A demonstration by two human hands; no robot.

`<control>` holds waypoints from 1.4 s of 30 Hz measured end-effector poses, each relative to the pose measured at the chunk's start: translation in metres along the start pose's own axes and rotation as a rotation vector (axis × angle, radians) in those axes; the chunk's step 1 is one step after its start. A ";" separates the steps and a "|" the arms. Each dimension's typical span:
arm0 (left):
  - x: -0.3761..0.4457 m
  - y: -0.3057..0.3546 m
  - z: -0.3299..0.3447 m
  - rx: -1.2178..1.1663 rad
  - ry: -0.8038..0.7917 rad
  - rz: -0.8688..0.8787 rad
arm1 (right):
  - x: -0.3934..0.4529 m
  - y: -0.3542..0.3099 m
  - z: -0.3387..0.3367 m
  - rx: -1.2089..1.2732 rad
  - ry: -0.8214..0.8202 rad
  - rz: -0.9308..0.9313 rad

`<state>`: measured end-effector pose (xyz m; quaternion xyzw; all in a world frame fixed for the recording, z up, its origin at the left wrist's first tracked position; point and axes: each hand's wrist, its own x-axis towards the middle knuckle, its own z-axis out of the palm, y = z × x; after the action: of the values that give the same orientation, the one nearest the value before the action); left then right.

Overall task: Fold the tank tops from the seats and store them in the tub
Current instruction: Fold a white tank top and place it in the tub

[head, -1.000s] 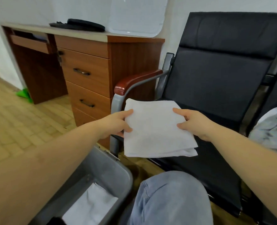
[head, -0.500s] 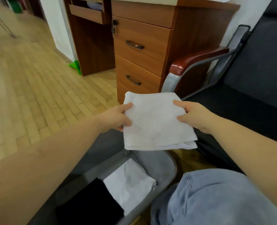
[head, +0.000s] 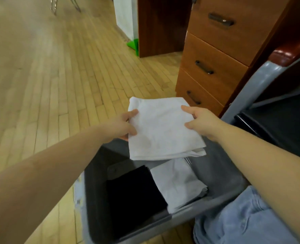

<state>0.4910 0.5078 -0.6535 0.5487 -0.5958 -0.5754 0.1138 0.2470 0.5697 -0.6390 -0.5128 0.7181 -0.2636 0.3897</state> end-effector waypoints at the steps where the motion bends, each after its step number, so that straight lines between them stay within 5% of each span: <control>1: -0.004 -0.009 -0.008 -0.008 0.016 -0.011 | 0.003 -0.004 0.011 -0.005 -0.016 -0.008; 11: -0.022 -0.084 -0.029 0.013 0.026 -0.100 | 0.003 -0.011 0.087 -0.108 -0.092 -0.038; 25: -0.023 -0.171 0.060 0.178 -0.027 -0.205 | -0.033 0.071 0.157 -0.314 -0.164 0.098; 35: -0.025 -0.197 0.072 0.371 0.000 -0.232 | -0.034 0.086 0.176 -0.398 -0.249 0.139; 39: -0.029 -0.203 0.076 0.623 -0.008 -0.392 | -0.035 0.086 0.175 -0.610 -0.398 0.100; 42: -0.028 -0.207 0.079 0.592 0.034 -0.402 | -0.035 0.087 0.159 -0.698 -0.430 0.121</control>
<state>0.5486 0.6283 -0.8320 0.6736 -0.6148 -0.3794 -0.1559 0.3389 0.6354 -0.7856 -0.6144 0.6954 0.1322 0.3484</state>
